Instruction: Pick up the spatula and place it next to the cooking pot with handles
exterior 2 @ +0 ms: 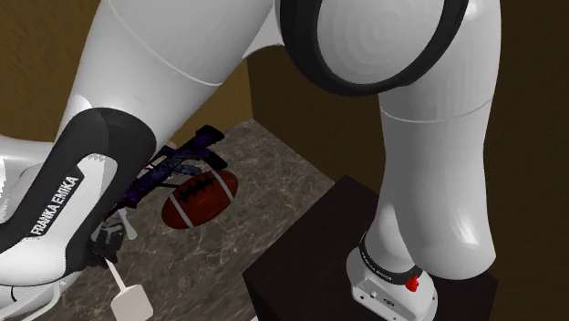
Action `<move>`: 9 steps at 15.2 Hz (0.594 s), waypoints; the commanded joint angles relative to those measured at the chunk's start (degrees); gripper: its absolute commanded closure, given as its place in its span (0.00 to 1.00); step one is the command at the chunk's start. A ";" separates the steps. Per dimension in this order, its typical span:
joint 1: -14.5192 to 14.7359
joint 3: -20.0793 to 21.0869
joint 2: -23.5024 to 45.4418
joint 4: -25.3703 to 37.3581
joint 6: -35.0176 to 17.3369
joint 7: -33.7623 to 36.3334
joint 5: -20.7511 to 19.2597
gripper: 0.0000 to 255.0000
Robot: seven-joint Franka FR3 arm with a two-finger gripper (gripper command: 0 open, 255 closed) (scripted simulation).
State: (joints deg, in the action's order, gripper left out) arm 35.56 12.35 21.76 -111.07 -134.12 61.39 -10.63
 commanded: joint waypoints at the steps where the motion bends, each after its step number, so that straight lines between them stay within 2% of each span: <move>1: 0.17 -0.20 1.07 -0.20 -1.27 0.38 -0.43 1.00; 9: 0.80 -1.13 5.26 -0.78 -5.92 1.65 -2.06 1.00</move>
State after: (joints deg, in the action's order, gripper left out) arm 36.25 11.37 26.33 -111.93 -139.41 62.86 -12.44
